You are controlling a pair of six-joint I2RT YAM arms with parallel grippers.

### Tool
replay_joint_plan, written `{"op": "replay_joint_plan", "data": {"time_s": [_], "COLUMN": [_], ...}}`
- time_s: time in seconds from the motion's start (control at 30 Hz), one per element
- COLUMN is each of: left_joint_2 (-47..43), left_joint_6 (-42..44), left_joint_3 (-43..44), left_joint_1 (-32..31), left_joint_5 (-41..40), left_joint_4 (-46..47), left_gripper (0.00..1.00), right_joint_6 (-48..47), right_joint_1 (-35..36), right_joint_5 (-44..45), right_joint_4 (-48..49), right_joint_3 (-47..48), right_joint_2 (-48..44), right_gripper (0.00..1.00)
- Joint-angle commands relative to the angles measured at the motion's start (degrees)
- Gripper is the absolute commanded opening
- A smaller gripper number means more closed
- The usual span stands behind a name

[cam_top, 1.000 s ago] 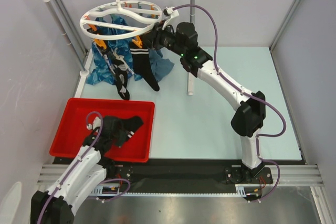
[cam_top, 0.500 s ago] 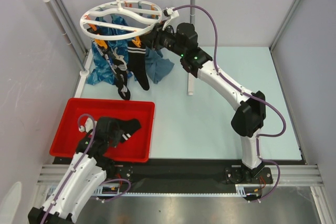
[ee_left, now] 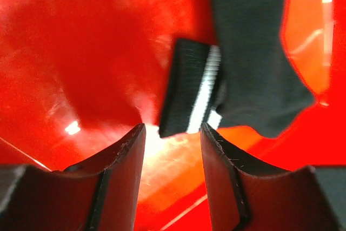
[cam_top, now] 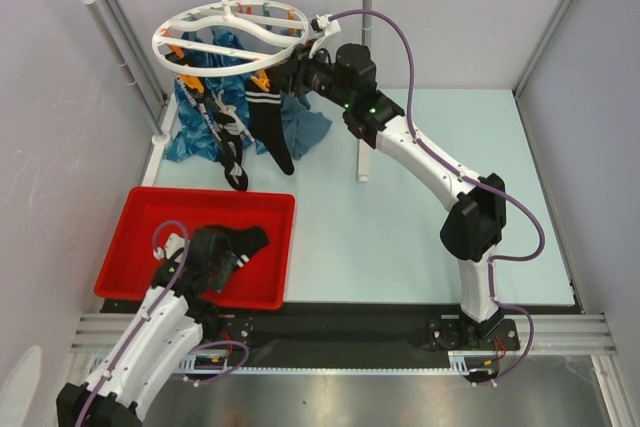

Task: Clip the socks to the hanger
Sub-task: Adjust the sock in the bin, then pick up the sock from the bin.

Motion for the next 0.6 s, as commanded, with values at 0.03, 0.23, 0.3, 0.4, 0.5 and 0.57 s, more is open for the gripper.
{"op": "replay_joint_plan", "data": {"time_s": [0.03,0.23,0.3,0.4,0.5,0.57], "left_joint_2": [4.86,7.34,6.90,4.98,2.00,0.58], "left_joint_6": [-1.61,-2.76,-2.14,0.14,4.35,10.33], "left_joint_3": [-0.90,-1.07,-0.72,-0.46,-0.20,1.11], "left_joint_1": [-0.28,-0.28,-0.28,-0.28,-0.36,-0.28], "left_joint_5": [0.39,-1.45,-2.51,-3.12,-3.04,-2.69], "left_joint_4": [4.14,3.35,4.05,5.81,7.91,9.23], "left_gripper": [0.50,0.44,0.37,0.08,0.00,0.00], "right_joint_6": [0.01,-0.08,0.00,-0.17,-0.43,-0.61], "right_joint_1": [0.53,0.70,0.62,0.70,0.70,0.70], "right_joint_5": [-0.64,-0.64,-0.64,-0.73,-0.56,-0.38], "right_joint_4": [0.72,0.72,0.99,1.08,0.99,0.90], "right_joint_3": [1.06,0.80,0.45,0.36,0.19,0.19], "right_joint_2": [-2.94,-2.94,-2.94,-2.94,-3.12,-3.12], "right_gripper": [0.00,0.00,0.00,0.00,0.00,0.00]}}
